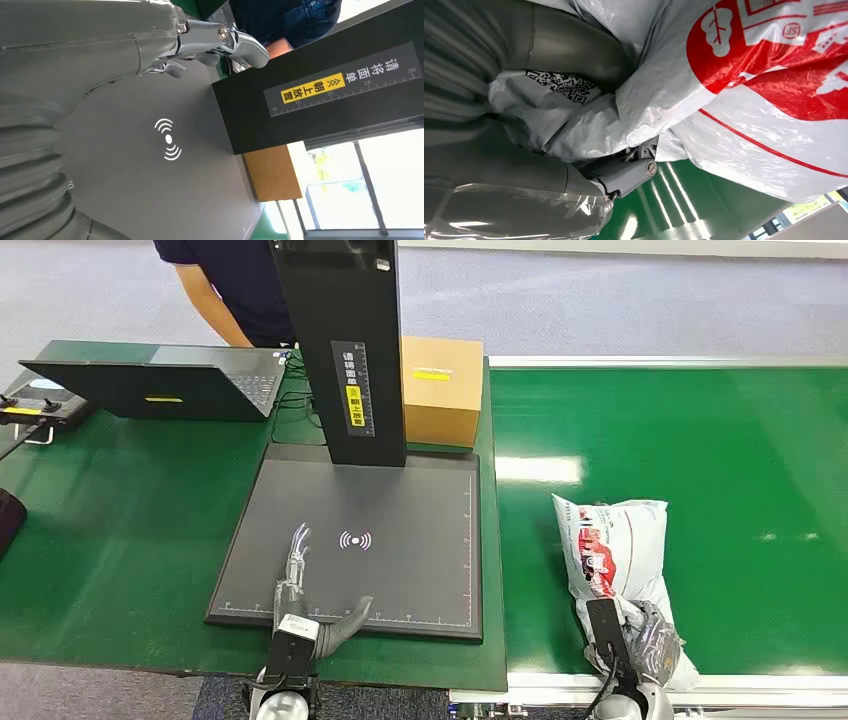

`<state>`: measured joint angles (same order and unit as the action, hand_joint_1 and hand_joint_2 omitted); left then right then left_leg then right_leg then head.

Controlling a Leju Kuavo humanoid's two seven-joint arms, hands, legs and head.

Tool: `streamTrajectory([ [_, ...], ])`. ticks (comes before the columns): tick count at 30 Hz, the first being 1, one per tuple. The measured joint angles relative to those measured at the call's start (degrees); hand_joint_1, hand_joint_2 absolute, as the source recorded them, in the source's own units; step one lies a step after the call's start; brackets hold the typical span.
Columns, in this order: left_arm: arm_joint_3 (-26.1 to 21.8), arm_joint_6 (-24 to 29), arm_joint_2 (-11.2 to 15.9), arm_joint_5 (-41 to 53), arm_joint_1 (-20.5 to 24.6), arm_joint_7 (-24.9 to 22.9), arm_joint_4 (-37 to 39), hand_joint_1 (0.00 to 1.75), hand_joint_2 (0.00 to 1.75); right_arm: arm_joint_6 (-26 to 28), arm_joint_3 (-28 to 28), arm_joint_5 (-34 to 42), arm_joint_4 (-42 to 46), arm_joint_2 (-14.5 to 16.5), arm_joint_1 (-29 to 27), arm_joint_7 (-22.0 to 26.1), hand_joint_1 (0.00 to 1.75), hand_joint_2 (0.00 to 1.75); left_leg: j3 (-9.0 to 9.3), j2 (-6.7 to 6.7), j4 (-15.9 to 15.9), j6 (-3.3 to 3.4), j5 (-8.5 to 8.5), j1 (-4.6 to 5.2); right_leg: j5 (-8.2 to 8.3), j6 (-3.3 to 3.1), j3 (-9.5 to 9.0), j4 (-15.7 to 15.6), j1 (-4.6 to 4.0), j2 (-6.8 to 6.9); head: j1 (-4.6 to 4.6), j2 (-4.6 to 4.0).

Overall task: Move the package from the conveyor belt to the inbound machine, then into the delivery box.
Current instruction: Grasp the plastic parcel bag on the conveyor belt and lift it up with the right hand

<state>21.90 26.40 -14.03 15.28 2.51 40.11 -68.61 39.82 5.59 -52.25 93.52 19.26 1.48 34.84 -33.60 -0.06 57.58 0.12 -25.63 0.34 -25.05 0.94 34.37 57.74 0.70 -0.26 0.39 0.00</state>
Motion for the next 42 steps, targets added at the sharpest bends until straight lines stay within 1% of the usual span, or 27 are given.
streamTrajectory([
  [7,0.0,0.0,0.0,-0.02,0.03,0.0,0.0,0.0,1.75,0.01,-0.51,0.53,-0.45,-0.04,0.2,0.0,1.71,1.75,0.0,0.02,0.0,0.0,0.0,0.0,0.0,0.0,0.0,0.0,0.0,-0.02,0.0,0.0],
  [11,0.02,0.0,0.0,-0.05,0.04,0.0,0.0,0.0,1.75,0.0,-1.09,1.05,-0.95,-0.08,0.32,-0.05,1.75,1.75,0.0,0.02,0.0,0.0,0.0,0.0,0.0,0.0,0.0,0.01,0.0,-0.03,0.02,0.0],
  [34,0.16,0.02,0.0,-0.21,0.19,0.0,0.02,0.0,1.75,0.0,-3.46,2.9,-2.93,-0.37,0.99,-0.75,1.75,1.75,0.03,0.04,0.0,-0.01,0.01,0.0,0.01,-0.01,0.03,0.01,0.01,-0.05,0.04,0.0],
  [38,0.2,0.02,0.0,-0.24,0.23,0.0,0.02,0.0,1.75,0.0,-3.79,3.1,-3.17,-0.42,1.1,-0.83,1.71,1.75,0.04,0.05,0.0,-0.01,0.01,0.0,0.01,-0.01,0.04,0.01,0.01,-0.05,0.04,0.0],
  [42,0.23,0.03,0.0,-0.29,0.27,0.0,0.04,0.0,1.75,-0.01,-4.29,3.39,-3.57,-0.47,1.21,-0.97,1.71,1.75,0.04,0.05,0.0,-0.02,0.01,0.01,0.01,-0.01,0.04,0.01,0.01,-0.05,0.04,0.0],
])
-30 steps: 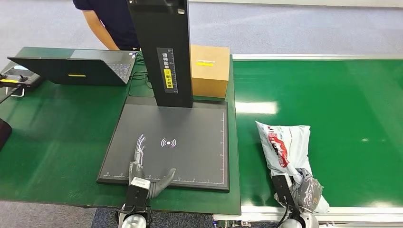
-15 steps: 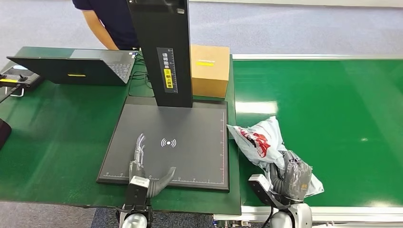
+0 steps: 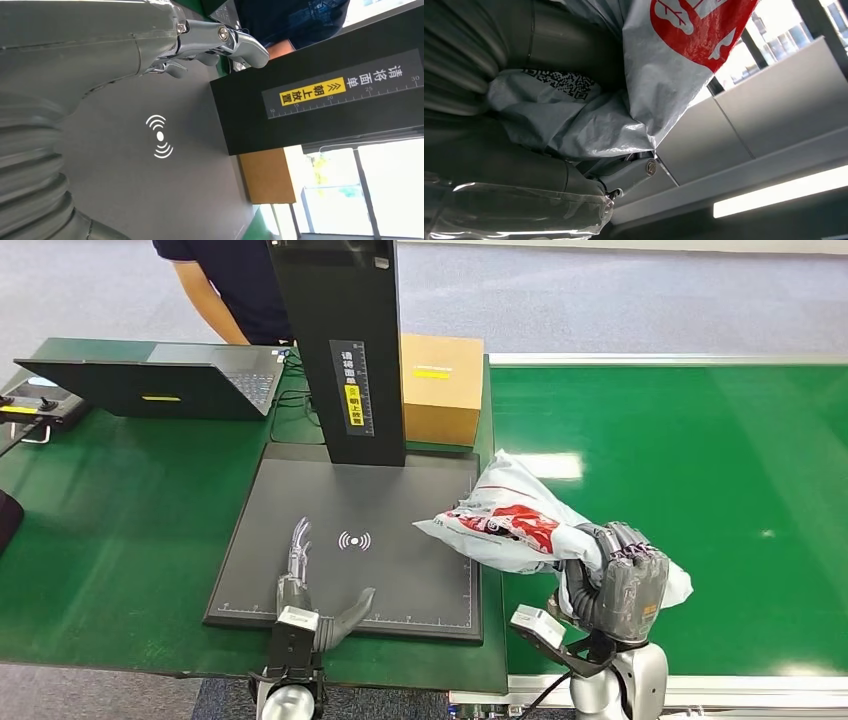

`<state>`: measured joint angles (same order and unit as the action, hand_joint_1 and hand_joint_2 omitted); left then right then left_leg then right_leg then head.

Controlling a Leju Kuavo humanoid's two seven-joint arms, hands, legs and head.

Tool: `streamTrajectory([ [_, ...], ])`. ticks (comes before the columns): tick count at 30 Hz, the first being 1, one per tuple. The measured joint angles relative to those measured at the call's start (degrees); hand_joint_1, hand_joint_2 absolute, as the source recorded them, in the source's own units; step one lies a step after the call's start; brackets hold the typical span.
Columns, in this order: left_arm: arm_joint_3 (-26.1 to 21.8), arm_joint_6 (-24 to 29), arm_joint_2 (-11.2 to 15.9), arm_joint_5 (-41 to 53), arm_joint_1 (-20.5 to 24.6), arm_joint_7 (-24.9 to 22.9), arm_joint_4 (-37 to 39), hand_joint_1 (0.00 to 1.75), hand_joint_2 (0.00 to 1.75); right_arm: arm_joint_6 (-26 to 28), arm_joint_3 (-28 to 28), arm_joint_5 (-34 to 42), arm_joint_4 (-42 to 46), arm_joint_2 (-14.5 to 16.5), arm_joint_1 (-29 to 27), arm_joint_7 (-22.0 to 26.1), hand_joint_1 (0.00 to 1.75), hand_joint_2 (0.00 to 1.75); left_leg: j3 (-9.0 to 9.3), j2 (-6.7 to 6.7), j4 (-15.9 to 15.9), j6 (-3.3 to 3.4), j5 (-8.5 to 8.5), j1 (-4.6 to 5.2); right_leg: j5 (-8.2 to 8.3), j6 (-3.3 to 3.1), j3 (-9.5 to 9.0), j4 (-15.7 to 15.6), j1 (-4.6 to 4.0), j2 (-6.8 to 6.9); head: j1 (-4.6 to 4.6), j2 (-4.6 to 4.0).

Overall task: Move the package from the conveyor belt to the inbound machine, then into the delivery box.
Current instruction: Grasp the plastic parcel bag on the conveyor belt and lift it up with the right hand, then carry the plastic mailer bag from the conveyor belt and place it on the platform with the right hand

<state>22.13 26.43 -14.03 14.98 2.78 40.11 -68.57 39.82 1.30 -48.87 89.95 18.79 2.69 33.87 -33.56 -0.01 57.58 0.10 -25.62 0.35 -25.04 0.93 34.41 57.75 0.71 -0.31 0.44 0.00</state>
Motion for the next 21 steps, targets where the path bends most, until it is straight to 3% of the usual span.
streamTrajectory([
  [8,0.18,0.07,0.0,-0.21,0.2,0.0,0.05,0.0,1.75,-0.22,-1.97,0.66,-1.31,-0.2,0.47,-0.43,1.72,1.75,-0.02,0.0,0.0,0.0,0.0,0.0,0.0,0.0,0.02,0.01,0.0,0.01,-0.01,0.0],
  [14,1.46,0.82,0.19,-1.56,1.12,0.0,0.46,0.0,1.75,-2.62,-14.26,3.2,-9.36,-2.19,5.0,-2.76,1.72,1.75,-0.05,-0.05,0.0,-0.04,0.06,-0.01,0.01,-0.01,0.05,0.07,-0.01,0.05,-0.01,0.0],
  [21,2.19,0.98,0.72,-2.15,1.92,0.0,1.2,0.0,1.75,-6.46,-23.91,2.59,-17.27,-4.1,10.36,-4.57,1.7,1.75,-0.11,-0.05,0.01,-0.04,0.07,0.0,0.0,-0.01,0.11,0.07,0.0,0.06,-0.01,0.0],
])
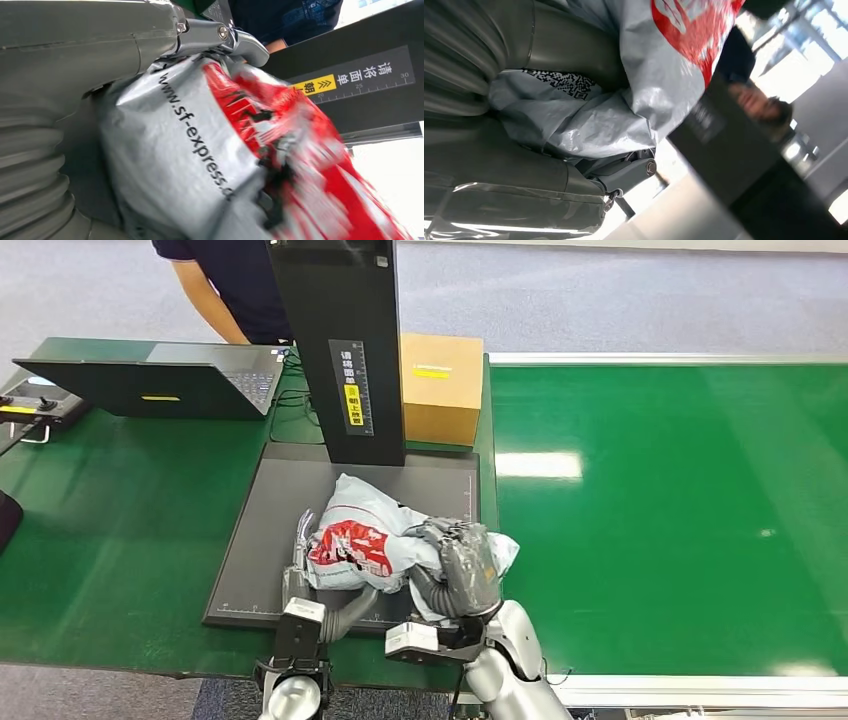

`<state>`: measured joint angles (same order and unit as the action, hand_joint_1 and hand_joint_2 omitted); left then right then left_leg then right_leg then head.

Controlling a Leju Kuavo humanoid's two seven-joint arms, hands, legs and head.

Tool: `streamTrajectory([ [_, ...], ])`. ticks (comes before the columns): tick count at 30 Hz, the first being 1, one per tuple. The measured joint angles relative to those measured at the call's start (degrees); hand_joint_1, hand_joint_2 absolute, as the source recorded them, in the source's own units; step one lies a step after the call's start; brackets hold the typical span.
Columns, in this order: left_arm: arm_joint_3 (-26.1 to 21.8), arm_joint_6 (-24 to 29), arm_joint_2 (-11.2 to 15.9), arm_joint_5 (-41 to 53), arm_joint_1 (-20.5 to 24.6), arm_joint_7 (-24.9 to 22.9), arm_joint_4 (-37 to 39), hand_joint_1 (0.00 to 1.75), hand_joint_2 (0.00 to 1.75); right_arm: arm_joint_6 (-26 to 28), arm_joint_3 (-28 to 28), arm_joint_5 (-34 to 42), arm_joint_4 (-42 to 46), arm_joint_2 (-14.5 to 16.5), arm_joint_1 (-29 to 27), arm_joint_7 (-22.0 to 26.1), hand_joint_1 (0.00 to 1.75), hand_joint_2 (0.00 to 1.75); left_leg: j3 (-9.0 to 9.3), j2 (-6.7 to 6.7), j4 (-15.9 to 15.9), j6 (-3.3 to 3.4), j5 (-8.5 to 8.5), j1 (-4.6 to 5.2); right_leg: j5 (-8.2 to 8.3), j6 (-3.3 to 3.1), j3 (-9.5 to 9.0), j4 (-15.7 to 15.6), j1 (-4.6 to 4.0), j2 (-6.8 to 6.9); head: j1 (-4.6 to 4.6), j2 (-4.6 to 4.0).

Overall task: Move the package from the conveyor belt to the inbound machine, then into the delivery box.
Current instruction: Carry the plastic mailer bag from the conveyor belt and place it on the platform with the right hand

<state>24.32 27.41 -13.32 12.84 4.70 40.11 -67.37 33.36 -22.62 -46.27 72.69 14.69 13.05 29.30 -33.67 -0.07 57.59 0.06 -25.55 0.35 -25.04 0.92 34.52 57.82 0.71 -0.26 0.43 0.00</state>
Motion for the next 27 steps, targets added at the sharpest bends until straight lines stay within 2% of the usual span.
streamTrajectory([
  [8,0.23,0.15,0.44,0.01,0.4,-0.02,0.61,0.0,1.75,-1.69,-4.26,-3.34,-12.21,-0.57,6.35,-2.38,1.68,1.75,-0.01,0.0,0.01,0.0,0.0,0.0,0.0,0.0,0.01,0.0,0.0,0.0,0.0,0.0],
  [14,0.54,0.35,0.6,0.38,0.46,0.0,0.73,0.0,1.75,-1.16,-4.46,-4.0,-20.24,-0.55,9.92,-4.04,1.41,1.75,0.0,0.0,0.01,0.0,0.0,0.0,0.0,0.0,0.01,0.0,0.0,0.0,-0.01,0.0],
  [26,0.64,-1.14,0.55,1.41,0.45,0.0,0.73,0.0,1.75,2.46,-3.66,-5.72,-29.5,-0.55,13.26,-5.26,1.4,1.75,0.09,0.0,0.01,0.0,0.0,0.01,0.02,0.0,-0.07,0.0,0.0,0.0,0.0,0.0],
  [27,0.63,-1.17,0.55,1.48,0.45,0.0,0.73,0.0,1.75,2.46,-3.61,-5.73,-29.8,-0.55,13.36,-5.26,1.2,1.75,0.09,0.0,0.01,0.0,0.01,0.01,0.02,0.0,-0.08,0.0,0.0,0.0,0.01,0.0],
])
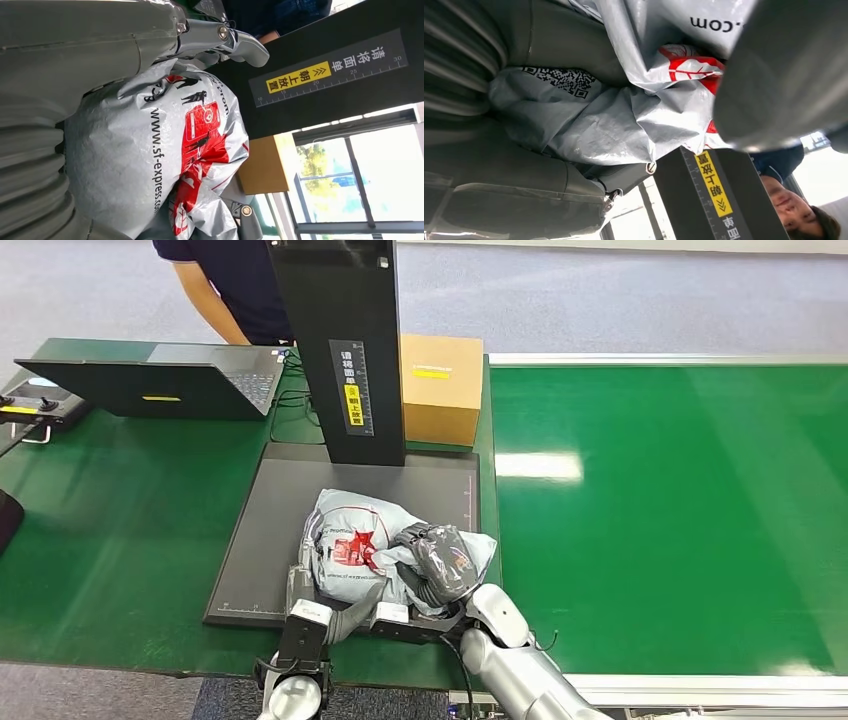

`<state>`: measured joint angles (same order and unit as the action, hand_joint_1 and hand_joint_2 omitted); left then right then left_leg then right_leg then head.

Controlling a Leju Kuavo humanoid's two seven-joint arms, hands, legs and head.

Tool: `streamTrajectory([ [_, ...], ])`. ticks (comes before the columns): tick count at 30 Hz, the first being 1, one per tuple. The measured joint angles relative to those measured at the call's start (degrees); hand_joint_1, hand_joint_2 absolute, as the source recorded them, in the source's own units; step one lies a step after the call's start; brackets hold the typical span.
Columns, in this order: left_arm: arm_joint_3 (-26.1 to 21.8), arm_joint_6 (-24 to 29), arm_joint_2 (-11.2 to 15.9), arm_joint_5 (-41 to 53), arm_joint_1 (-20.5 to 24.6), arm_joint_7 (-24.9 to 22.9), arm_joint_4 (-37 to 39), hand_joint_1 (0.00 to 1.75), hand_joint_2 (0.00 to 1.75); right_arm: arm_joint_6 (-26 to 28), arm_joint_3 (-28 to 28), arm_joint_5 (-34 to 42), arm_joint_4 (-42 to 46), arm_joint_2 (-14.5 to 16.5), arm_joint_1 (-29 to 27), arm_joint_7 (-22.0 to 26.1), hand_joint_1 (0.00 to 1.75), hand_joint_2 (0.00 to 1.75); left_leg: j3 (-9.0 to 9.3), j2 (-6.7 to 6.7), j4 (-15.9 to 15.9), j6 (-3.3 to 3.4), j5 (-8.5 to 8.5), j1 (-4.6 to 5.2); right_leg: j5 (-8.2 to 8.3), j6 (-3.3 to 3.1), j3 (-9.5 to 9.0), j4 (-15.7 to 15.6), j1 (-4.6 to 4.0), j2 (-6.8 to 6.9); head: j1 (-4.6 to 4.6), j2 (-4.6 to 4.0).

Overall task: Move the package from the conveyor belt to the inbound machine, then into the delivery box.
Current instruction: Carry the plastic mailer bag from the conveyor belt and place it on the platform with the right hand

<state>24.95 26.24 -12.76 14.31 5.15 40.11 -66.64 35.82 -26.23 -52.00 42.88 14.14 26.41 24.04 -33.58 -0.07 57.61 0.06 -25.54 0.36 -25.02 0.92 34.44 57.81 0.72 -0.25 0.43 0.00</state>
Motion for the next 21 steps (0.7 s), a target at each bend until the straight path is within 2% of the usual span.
streamTrajectory([
  [3,-0.01,-0.23,0.0,0.09,0.0,0.0,0.0,0.0,1.75,0.31,0.09,-0.43,-0.74,0.0,0.27,-0.47,0.15,1.75,0.02,0.0,0.0,0.0,0.0,0.0,0.0,0.0,-0.02,0.0,0.0,0.0,0.0,0.0],
  [4,-0.03,-0.36,0.0,0.11,0.01,0.0,0.0,0.0,1.75,0.56,0.16,-0.86,-1.05,0.0,0.33,-1.04,0.0,1.75,0.02,0.0,0.0,0.0,0.0,0.0,0.0,0.0,-0.02,0.0,0.0,0.0,-0.01,0.0],
  [8,-0.28,-0.64,0.0,0.13,0.24,0.0,0.03,0.0,1.75,1.26,0.8,-2.17,-2.19,0.02,0.43,-3.14,0.0,1.75,0.04,0.0,0.0,0.0,0.0,0.0,0.01,0.0,-0.03,0.0,0.0,0.0,0.0,0.0],
  [12,-0.37,-0.82,0.0,0.07,0.38,0.0,0.14,0.0,1.75,1.9,1.73,-1.86,-1.57,0.04,-0.06,-2.1,0.0,1.75,0.07,0.0,0.0,0.01,0.01,0.0,0.01,0.0,-0.06,0.0,0.0,0.0,-0.01,0.0],
  [18,-0.51,-0.25,0.0,-0.27,0.39,0.0,0.24,0.0,1.75,4.15,4.39,-0.07,6.89,0.18,-5.26,2.94,0.0,1.75,0.01,0.0,0.0,0.01,0.0,0.0,-0.01,0.0,-0.01,0.0,0.0,0.01,0.01,0.0],
  [21,-0.54,0.6,0.02,-0.74,0.38,0.0,0.24,0.0,1.75,2.92,5.5,8.46,12.49,0.28,-8.74,8.48,0.0,1.75,-0.04,-0.06,0.0,0.01,0.0,0.0,-0.02,0.0,0.02,0.0,0.0,0.07,0.0,0.0],
])
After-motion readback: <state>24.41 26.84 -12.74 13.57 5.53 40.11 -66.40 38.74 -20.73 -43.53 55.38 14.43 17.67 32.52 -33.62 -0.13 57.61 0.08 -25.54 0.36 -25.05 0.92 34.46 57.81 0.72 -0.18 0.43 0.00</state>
